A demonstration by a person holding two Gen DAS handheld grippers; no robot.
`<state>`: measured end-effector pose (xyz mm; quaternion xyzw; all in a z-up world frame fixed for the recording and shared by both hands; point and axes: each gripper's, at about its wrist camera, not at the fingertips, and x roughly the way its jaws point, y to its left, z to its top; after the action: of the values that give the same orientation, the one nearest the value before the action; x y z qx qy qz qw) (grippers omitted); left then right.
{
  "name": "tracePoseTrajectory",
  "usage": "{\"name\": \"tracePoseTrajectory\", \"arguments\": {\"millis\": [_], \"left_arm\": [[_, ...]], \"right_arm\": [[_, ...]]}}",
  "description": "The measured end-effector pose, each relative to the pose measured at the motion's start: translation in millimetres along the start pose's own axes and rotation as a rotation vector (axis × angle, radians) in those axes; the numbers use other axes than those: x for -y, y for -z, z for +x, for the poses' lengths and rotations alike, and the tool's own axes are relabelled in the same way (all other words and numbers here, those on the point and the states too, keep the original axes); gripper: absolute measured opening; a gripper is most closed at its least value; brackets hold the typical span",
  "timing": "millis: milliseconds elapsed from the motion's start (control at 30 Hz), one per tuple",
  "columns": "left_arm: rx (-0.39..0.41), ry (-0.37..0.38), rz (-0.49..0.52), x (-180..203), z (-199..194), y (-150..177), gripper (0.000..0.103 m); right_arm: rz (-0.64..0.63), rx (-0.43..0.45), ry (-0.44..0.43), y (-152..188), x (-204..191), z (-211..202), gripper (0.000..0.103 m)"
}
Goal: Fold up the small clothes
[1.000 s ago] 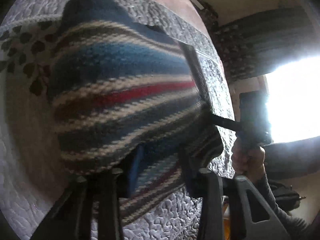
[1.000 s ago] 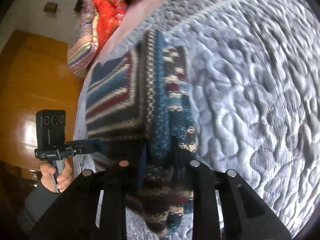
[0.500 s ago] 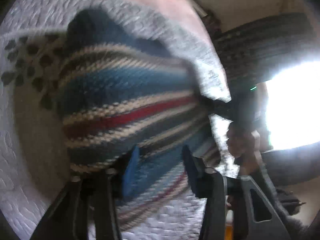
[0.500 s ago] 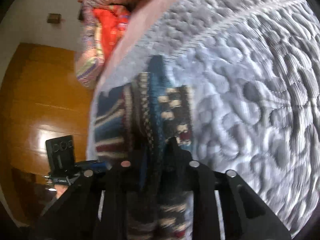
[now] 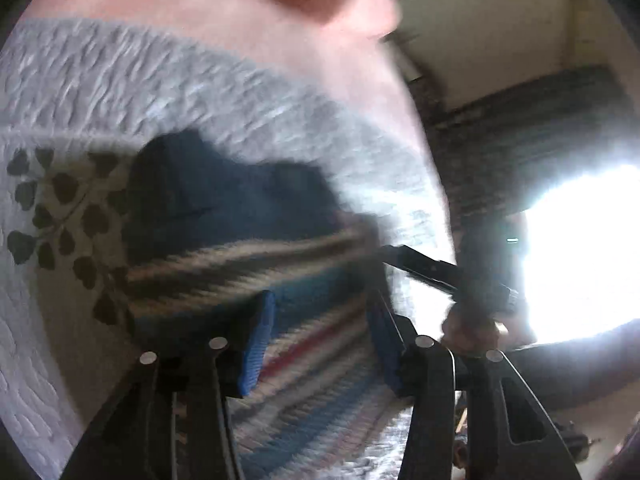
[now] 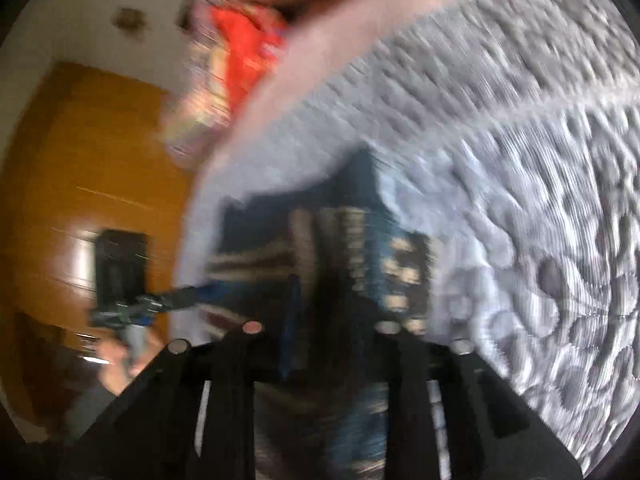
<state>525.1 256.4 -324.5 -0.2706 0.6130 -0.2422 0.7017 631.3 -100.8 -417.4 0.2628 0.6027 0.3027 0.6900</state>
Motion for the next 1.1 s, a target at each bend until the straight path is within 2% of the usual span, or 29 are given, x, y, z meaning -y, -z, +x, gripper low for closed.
{"name": "tracePoseTrajectory", "arguments": {"millis": [33, 167, 200, 267, 333, 367, 400, 467, 500, 533, 600, 633, 667, 733, 767, 800, 833, 900, 933, 1000, 1033, 1100], "left_arm": [[-0.006, -0.012, 0.013, -1, 5, 0, 0.045], [-0.010, -0.036, 0.047, 8, 10, -2, 0.047], [-0.004, -0.022, 0.050, 10, 6, -1, 0.047], [0.013, 0.029, 0.068, 14, -4, 3, 0.048], [0.027, 0.060, 0.103, 20, -12, 15, 0.048], [0.023, 0.069, 0.108, 25, -11, 19, 0.048], [0.018, 0.082, 0.114, 26, -12, 27, 0.048], [0.012, 0.073, 0.115, 26, -11, 33, 0.048], [0.013, 0.069, 0.111, 25, -11, 36, 0.048], [0.012, 0.085, 0.100, 22, -12, 39, 0.048], [-0.010, 0.086, 0.101, 20, -11, 47, 0.048], [-0.027, 0.052, 0.106, 21, 4, 47, 0.048], [-0.039, 0.028, 0.114, 19, 10, 50, 0.047], [-0.050, -0.019, 0.131, 17, 18, 56, 0.037], [-0.045, -0.011, 0.117, 19, 16, 57, 0.038], [-0.029, 0.033, 0.111, 26, 6, 60, 0.042], [-0.024, 0.074, 0.125, 32, 0, 64, 0.042], [-0.044, 0.113, 0.176, 44, -12, 81, 0.042], [-0.058, 0.114, 0.182, 45, -12, 87, 0.043], [-0.093, 0.020, 0.181, 35, 1, 98, 0.043], [-0.111, -0.019, 0.148, 23, 12, 102, 0.040], [-0.144, -0.023, 0.109, 9, 28, 110, 0.039]], "right_arm": [[-0.012, 0.006, 0.017, 4, 5, 0, 0.000], [0.024, 0.040, -0.016, 7, 9, -11, 0.000], [0.028, 0.061, -0.041, 14, 4, -21, 0.006], [-0.024, 0.052, -0.108, 29, -16, -28, 0.007], [-0.077, -0.004, -0.048, 42, -24, -17, 0.008], [-0.080, -0.032, 0.004, 47, -18, -10, 0.000], [-0.080, -0.042, 0.039, 51, -11, -3, 0.000], [-0.037, -0.013, 0.034, 53, -1, -10, 0.000], [-0.028, 0.017, 0.021, 56, -7, -22, 0.000], [-0.023, 0.030, -0.016, 61, -12, -30, 0.007], [-0.036, 0.018, -0.082, 75, -24, -38, 0.007], [-0.055, 0.004, -0.063, 85, -28, -37, 0.007], [-0.064, -0.023, -0.003, 94, -24, -31, 0.000], [-0.050, -0.037, 0.104, 98, -11, -23, 0.000], [-0.019, -0.022, 0.093, 99, -8, -28, 0.000], [-0.004, 0.001, 0.091, 101, -11, -37, 0.000], [-0.013, 0.029, 0.061, 105, -20, -49, 0.006], [-0.033, 0.024, -0.011, 116, -34, -61, 0.007], [-0.045, 0.009, 0.000, 122, -37, -59, 0.007], [-0.039, -0.028, 0.075, 132, -29, -48, 0.000], [-0.023, -0.052, 0.115, 135, -19, -36, 0.000], [0.020, -0.045, 0.080, 140, -7, -33, 0.000]]}}
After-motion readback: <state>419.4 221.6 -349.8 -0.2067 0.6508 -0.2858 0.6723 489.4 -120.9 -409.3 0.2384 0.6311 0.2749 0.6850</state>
